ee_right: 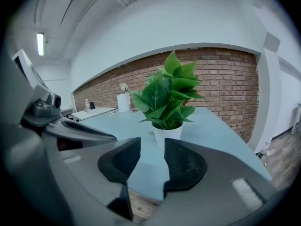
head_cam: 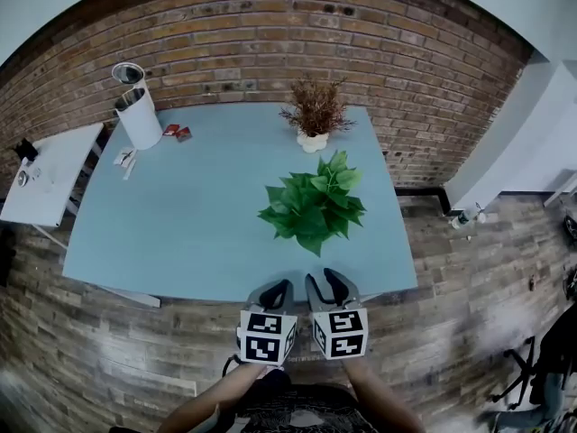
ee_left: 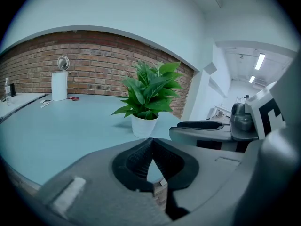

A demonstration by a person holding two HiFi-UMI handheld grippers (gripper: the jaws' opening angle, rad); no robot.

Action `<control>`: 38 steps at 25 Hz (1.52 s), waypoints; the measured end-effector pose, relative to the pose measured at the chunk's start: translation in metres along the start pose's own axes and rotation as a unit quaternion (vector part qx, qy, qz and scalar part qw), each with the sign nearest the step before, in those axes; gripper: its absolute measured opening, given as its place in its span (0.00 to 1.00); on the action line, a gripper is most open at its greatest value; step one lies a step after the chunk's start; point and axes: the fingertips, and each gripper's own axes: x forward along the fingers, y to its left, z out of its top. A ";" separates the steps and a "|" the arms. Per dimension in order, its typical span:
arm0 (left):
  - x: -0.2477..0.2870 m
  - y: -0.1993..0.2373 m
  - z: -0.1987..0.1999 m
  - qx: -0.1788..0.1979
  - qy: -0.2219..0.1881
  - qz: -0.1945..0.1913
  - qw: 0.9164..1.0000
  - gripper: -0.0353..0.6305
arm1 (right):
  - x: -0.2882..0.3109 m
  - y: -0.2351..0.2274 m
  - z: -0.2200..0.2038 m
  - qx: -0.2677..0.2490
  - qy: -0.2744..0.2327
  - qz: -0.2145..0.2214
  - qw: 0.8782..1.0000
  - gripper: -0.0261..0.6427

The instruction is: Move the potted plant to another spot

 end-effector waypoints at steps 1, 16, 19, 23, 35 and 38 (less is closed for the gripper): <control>0.001 0.003 0.001 0.002 0.000 -0.003 1.000 0.05 | 0.003 0.000 0.001 -0.002 0.001 -0.004 1.000 0.27; 0.016 0.035 0.013 0.016 0.007 -0.020 1.000 0.05 | 0.049 -0.015 -0.006 0.001 0.023 -0.032 0.999 0.45; 0.022 0.043 0.016 0.016 0.010 -0.015 1.000 0.05 | 0.060 -0.017 -0.007 0.002 0.024 -0.031 0.999 0.46; 0.030 0.053 0.022 0.016 0.009 -0.005 1.000 0.05 | 0.074 -0.021 -0.006 -0.005 0.026 -0.025 0.999 0.49; 0.056 0.072 0.036 0.007 0.012 0.016 1.000 0.05 | 0.112 -0.037 -0.007 -0.005 0.036 -0.007 0.999 0.66; 0.061 0.078 0.035 0.000 0.017 0.022 1.000 0.05 | 0.121 -0.039 -0.011 -0.004 0.038 0.000 0.999 0.69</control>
